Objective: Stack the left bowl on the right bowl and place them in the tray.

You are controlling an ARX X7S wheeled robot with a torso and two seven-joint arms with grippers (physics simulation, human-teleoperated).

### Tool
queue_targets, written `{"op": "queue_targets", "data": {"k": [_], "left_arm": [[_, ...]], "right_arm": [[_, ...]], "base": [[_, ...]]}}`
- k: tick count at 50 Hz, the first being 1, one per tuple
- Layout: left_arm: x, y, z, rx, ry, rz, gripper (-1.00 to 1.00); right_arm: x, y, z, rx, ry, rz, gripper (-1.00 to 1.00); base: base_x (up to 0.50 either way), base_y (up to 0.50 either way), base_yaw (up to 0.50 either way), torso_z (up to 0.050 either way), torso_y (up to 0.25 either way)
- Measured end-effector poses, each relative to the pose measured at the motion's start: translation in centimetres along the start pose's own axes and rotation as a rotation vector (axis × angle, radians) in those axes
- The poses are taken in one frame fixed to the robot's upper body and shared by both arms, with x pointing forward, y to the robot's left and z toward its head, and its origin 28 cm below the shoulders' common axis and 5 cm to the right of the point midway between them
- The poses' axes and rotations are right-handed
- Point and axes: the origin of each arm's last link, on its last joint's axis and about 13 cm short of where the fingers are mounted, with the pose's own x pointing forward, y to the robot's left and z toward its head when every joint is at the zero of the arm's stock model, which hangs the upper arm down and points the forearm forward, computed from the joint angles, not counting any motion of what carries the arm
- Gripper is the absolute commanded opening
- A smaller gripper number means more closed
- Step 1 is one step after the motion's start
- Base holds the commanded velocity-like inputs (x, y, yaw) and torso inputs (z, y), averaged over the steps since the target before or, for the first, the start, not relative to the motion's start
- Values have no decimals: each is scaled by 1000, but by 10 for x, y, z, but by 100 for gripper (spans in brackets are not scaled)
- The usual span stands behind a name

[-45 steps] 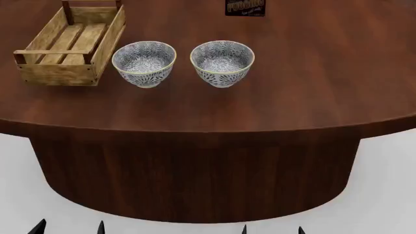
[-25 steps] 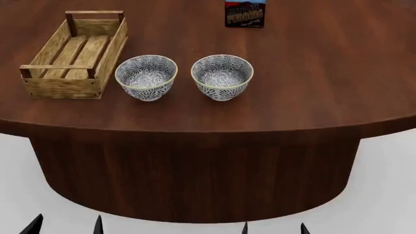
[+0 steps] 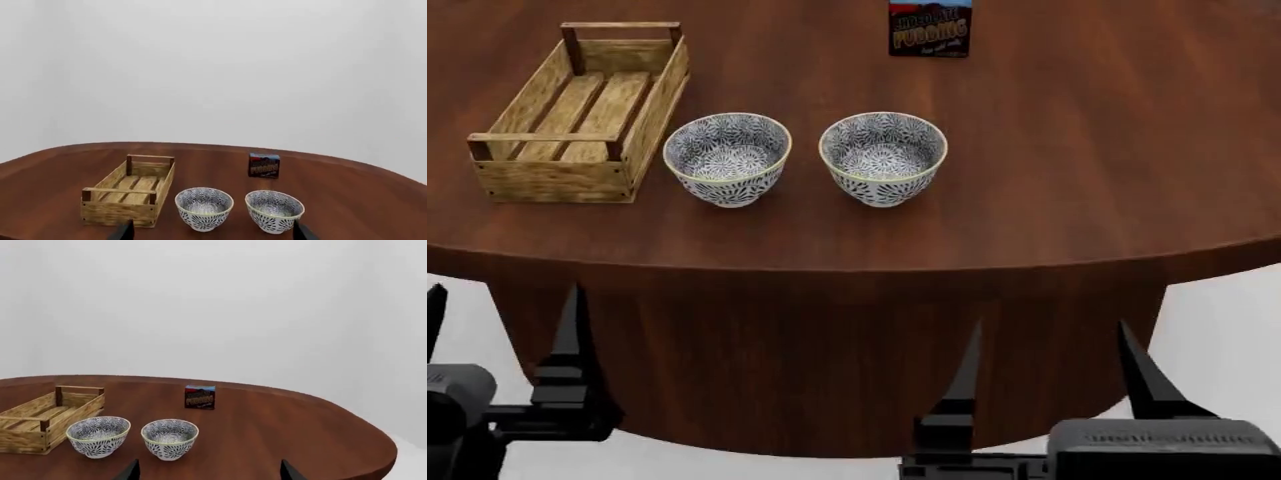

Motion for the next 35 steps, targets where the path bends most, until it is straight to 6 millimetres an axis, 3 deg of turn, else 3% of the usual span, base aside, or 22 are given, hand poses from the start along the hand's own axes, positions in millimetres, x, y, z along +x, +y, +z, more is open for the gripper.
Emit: {"op": "queue_targets", "data": {"k": [22,35], "left_arm": [[-16,15,102,-34,-202,102,100],[-43,8,135,-2,-314,79,100]], "right_arm": [[-4,-11,96,-72,-188,-64,100],[-23,-8,121,-142,-207,-59,100]], "base": [[0,0,0,0,0],[102,121,0,0,0]]}}
